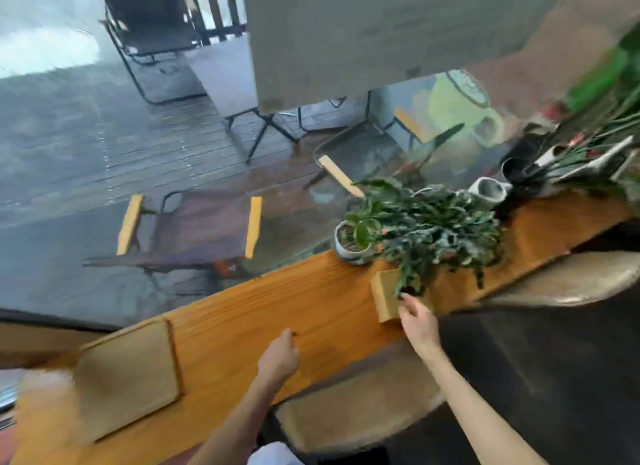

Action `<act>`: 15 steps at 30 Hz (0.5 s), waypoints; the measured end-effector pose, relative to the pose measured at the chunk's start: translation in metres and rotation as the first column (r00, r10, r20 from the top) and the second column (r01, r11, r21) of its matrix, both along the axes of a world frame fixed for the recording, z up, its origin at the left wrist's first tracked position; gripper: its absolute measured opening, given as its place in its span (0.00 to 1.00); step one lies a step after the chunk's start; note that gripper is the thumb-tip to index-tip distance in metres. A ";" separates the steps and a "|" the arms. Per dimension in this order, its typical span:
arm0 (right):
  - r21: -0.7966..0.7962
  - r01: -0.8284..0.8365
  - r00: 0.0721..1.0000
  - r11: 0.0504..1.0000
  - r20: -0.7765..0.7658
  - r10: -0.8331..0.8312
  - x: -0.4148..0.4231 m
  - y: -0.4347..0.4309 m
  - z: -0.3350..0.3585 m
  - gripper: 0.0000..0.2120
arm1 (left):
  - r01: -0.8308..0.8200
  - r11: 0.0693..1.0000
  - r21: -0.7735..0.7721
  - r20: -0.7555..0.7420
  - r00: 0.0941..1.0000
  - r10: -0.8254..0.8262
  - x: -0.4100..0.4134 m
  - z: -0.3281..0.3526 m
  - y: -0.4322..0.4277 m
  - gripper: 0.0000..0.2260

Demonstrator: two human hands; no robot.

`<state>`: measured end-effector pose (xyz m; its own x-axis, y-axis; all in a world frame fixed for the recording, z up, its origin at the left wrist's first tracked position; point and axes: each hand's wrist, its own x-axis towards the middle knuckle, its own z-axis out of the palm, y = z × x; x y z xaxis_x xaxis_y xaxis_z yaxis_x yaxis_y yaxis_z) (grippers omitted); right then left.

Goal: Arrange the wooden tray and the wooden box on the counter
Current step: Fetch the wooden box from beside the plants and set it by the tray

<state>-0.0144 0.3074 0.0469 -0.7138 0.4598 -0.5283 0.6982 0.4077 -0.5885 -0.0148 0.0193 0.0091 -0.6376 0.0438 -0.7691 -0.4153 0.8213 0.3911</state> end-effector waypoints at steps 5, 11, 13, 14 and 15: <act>-0.123 0.097 0.992 0.988 0.098 -0.086 -0.010 0.104 -0.025 0.32 | -0.242 0.958 0.156 0.060 0.970 0.235 -0.033 0.009 0.134 0.19; -0.401 0.190 0.972 0.896 0.206 -0.113 -0.024 0.132 -0.033 0.33 | -0.460 0.822 0.336 0.251 0.885 0.393 -0.053 0.012 0.225 0.24; -0.427 0.131 0.980 0.895 0.193 -0.051 -0.025 0.125 -0.031 0.30 | -0.527 0.759 0.382 0.310 0.847 0.432 -0.053 0.014 0.235 0.30; -0.432 0.096 0.983 0.897 0.184 -0.016 -0.024 0.120 -0.030 0.29 | -0.551 0.735 0.395 0.335 0.831 0.443 -0.052 0.014 0.235 0.34; -0.437 0.066 0.984 0.897 0.176 0.013 -0.023 0.114 -0.030 0.27 | -0.563 0.723 0.401 0.346 0.824 0.449 -0.050 0.014 0.233 0.36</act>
<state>-0.0376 0.4215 0.0167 -0.5855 0.1693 -0.7928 0.8107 0.1147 -0.5742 -0.0648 0.2524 0.0234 -0.4962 0.1493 -0.8553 -0.8316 0.2014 0.5176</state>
